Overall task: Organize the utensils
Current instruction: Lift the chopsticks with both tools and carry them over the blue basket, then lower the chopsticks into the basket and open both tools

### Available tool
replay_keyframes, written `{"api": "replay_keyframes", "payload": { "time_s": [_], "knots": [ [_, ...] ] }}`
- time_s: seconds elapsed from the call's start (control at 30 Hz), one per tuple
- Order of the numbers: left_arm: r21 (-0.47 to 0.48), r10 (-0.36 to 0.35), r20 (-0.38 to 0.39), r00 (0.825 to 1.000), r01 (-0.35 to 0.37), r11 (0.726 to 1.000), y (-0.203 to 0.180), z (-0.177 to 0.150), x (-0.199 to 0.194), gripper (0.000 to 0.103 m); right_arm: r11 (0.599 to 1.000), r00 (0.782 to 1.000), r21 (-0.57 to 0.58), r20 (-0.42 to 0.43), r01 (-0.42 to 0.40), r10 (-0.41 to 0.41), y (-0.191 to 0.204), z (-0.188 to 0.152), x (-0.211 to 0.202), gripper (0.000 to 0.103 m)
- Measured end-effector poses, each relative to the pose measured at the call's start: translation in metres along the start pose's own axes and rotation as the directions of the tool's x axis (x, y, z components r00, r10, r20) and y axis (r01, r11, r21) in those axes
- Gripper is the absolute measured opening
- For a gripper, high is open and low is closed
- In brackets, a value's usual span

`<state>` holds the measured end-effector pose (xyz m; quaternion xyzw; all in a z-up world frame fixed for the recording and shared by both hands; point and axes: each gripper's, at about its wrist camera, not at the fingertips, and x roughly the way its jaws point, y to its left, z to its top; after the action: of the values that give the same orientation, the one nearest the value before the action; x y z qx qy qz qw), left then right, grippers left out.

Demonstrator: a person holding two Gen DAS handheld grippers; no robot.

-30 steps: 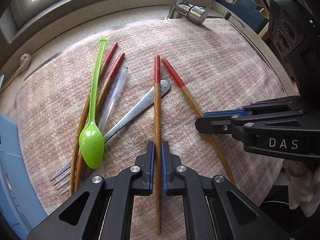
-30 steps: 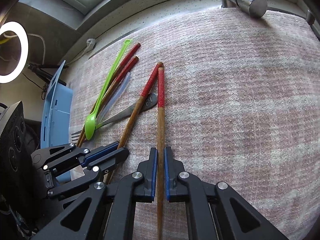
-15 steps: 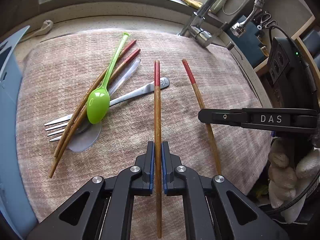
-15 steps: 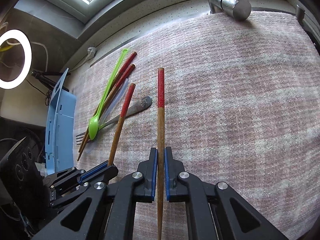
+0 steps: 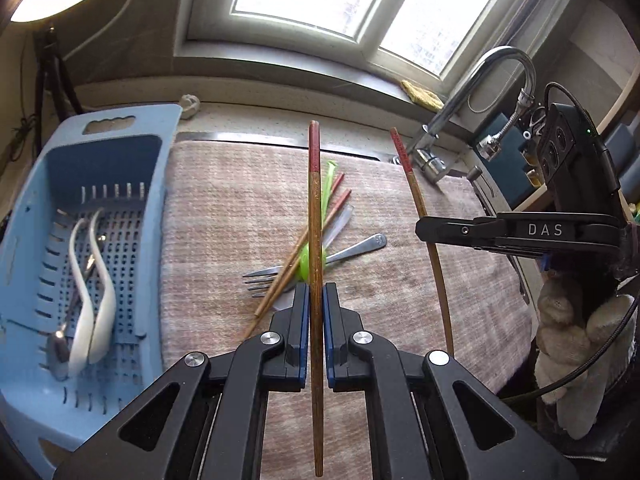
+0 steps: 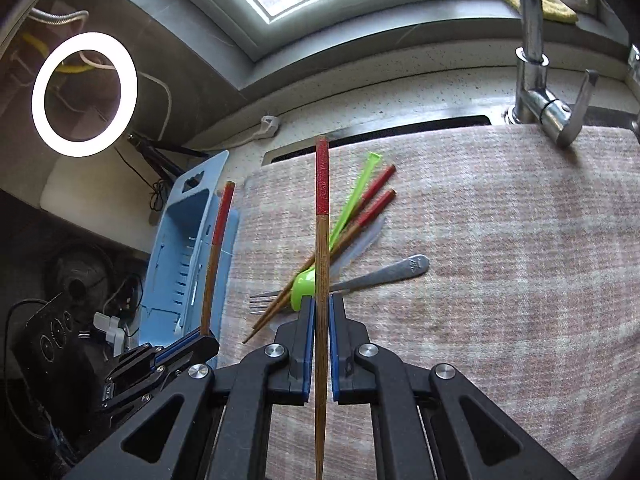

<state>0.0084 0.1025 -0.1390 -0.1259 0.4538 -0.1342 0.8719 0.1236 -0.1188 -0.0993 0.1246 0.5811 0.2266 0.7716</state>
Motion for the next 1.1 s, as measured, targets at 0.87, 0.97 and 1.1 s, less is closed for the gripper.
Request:
{"api": "replay_keyframes", "payload": {
  "time_s": [0.87,0.97,1.1],
  "knots": [
    [-0.152,0.167,0.086,0.982,-0.152,0.977,0.128,-0.002,-0.052,0.005,0.984,0.994,-0.158,-0.072,-0.087,0.076,0.161,0.024,0.103,0.006],
    [-0.148,0.174,0.085,0.981,-0.16,0.976,0.13,-0.001,-0.051,0.005,0.984,0.994,-0.156,-0.087,-0.084,0.071,0.166,0.026,0.112,0.006],
    [-0.143,0.175,0.074,0.982,-0.163,0.976,0.133,0.0,-0.046,0.005,0.986,0.993,-0.147,-0.103,-0.075,0.06,0.168,0.027,0.124,0.006]
  ]
}}
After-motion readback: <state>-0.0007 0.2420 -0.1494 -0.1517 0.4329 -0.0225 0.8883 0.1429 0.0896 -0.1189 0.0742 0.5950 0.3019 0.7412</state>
